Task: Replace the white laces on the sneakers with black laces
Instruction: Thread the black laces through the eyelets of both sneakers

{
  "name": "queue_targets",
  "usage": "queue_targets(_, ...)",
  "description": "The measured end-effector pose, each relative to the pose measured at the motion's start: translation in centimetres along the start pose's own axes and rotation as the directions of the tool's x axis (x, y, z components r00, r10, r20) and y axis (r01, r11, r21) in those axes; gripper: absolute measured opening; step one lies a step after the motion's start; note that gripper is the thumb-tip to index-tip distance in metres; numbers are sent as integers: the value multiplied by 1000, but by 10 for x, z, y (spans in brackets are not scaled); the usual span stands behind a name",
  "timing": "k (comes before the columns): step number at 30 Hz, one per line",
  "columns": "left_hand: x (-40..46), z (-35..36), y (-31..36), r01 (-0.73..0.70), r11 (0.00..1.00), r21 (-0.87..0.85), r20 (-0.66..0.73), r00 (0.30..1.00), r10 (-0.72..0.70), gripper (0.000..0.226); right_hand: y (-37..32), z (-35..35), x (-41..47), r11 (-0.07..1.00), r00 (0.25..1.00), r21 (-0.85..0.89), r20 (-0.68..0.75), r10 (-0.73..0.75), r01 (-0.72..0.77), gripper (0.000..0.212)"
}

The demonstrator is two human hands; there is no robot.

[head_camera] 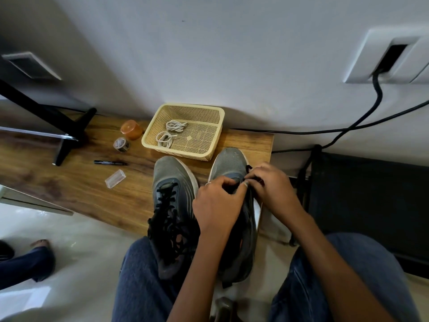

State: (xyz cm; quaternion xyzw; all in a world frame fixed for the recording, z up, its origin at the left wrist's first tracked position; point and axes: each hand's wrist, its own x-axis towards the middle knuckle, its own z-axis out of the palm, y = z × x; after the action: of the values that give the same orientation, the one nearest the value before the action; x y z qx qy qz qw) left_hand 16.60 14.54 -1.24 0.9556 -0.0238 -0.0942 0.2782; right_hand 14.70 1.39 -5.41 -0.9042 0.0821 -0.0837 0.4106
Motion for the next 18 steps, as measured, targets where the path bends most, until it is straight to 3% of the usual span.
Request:
queue_targets(4,1,-1,14,78,980,185,-38,997,-72,18,0,5,0,999,999,-33,-34,40,-41,12)
queue_targets(7,1,-3,15,96,975,199,-76,994,-82,17,7,-12,1,991,966,-13,-228,123,-130,13)
queue_targets(10,1,-6,12,105,980,172,-86,992,-91,15,23,-38,0,948,794,187,-517,319,-259,11)
queue_targets(13,1,-7,9,75,982,173,-74,995,-63,14,35,-44,-2,892,628,380,-640,443,-243,12)
queue_targets(15,1,-6,8,55,980,194,-58,997,-44,15,27,-39,-2,929,662,318,-657,359,-189,12)
queue_targets(18,2,-5,8,20,976,217,-50,999,-10,15,5,-22,-2,990,857,91,-497,136,-104,16)
